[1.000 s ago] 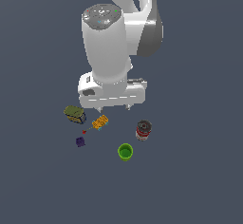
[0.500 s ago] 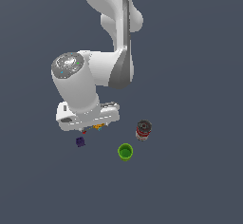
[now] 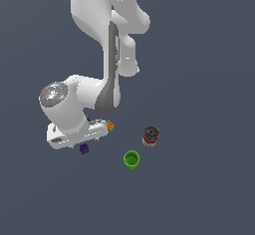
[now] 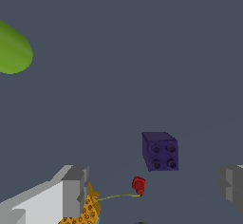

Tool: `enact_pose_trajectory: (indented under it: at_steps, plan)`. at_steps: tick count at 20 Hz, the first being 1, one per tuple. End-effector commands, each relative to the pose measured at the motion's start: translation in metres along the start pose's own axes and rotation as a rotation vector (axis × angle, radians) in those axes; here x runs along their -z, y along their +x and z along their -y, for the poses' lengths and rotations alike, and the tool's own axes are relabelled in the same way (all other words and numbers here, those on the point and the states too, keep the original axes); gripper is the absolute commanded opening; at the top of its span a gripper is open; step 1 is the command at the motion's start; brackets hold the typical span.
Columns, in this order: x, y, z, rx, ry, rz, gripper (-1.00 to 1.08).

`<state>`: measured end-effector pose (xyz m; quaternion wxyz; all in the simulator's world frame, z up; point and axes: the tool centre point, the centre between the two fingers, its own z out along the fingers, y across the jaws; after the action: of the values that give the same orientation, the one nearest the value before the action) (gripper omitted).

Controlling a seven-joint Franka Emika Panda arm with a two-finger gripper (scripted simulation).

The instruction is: Pick up a designated object from a clutter of objects.

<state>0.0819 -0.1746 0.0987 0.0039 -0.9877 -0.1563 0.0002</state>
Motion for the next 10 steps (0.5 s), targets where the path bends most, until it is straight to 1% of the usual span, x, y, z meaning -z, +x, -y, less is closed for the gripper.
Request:
enact_pose_trajectory:
  at_steps: [1, 6, 10]
  plan:
    - [-0.011, -0.003, -0.01, 0.019, -0.004, 0.0, 1.0]
    - [-0.024, -0.008, -0.022, 0.037, -0.007, 0.001, 1.0]
    - [-0.026, -0.009, -0.023, 0.037, -0.007, 0.002, 1.0]
